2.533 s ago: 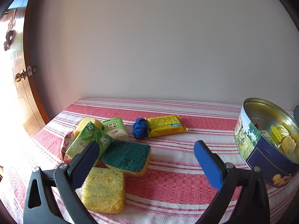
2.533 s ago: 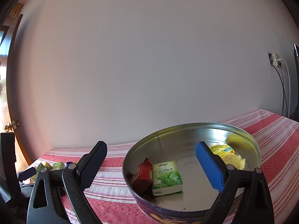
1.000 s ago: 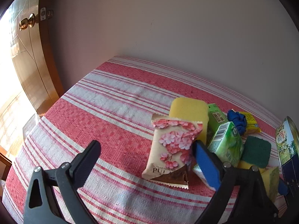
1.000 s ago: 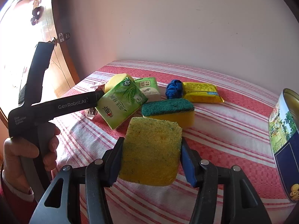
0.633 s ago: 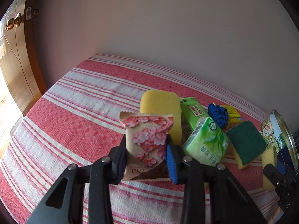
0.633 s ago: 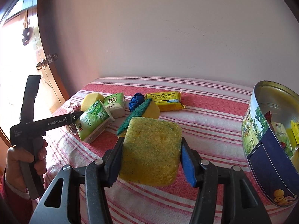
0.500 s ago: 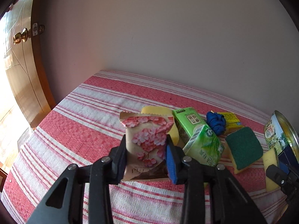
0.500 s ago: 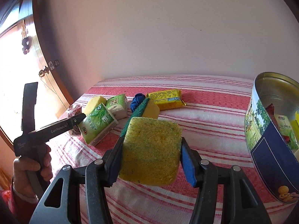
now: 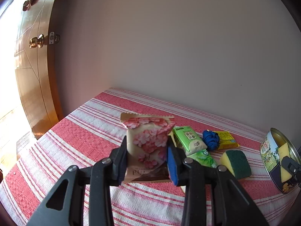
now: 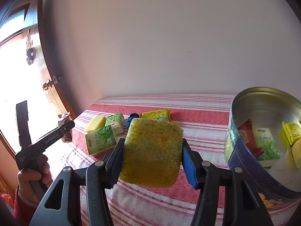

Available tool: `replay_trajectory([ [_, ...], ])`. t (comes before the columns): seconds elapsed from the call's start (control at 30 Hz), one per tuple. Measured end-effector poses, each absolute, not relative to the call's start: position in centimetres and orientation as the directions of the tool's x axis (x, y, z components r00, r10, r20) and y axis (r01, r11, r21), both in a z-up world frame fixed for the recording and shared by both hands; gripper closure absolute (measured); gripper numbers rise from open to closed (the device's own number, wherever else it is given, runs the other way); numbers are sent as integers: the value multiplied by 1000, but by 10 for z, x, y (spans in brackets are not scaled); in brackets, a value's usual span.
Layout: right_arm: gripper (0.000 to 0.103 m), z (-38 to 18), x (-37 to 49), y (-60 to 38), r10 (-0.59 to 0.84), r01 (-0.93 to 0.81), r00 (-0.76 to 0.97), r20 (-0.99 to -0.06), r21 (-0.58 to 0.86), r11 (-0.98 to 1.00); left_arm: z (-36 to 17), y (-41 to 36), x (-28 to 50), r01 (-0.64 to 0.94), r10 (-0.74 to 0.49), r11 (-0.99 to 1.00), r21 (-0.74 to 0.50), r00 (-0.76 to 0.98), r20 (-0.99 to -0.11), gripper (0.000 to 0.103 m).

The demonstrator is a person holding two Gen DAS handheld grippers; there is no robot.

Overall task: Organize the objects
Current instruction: 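Carry the pink packet and yellow sponge over the tin with both tools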

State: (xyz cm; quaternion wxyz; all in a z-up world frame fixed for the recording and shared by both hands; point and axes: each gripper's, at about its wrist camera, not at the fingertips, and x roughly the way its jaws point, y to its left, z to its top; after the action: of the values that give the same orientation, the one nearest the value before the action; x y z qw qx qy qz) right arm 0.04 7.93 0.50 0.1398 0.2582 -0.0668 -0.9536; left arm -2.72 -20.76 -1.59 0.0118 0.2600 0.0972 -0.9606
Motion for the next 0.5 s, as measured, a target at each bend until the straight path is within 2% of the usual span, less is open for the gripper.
replay_trajectory([
  [0.17,44,13,1,98,-248,185,-873,-419,186,-965,-14,-194,-22,78,9,-985,-153,-868,-497,67],
  [0.5,44,22,7,129,-187,149,-912,-366,131,-980,2,-137,-3,-9,78,-989,-148,-880,-468,67],
])
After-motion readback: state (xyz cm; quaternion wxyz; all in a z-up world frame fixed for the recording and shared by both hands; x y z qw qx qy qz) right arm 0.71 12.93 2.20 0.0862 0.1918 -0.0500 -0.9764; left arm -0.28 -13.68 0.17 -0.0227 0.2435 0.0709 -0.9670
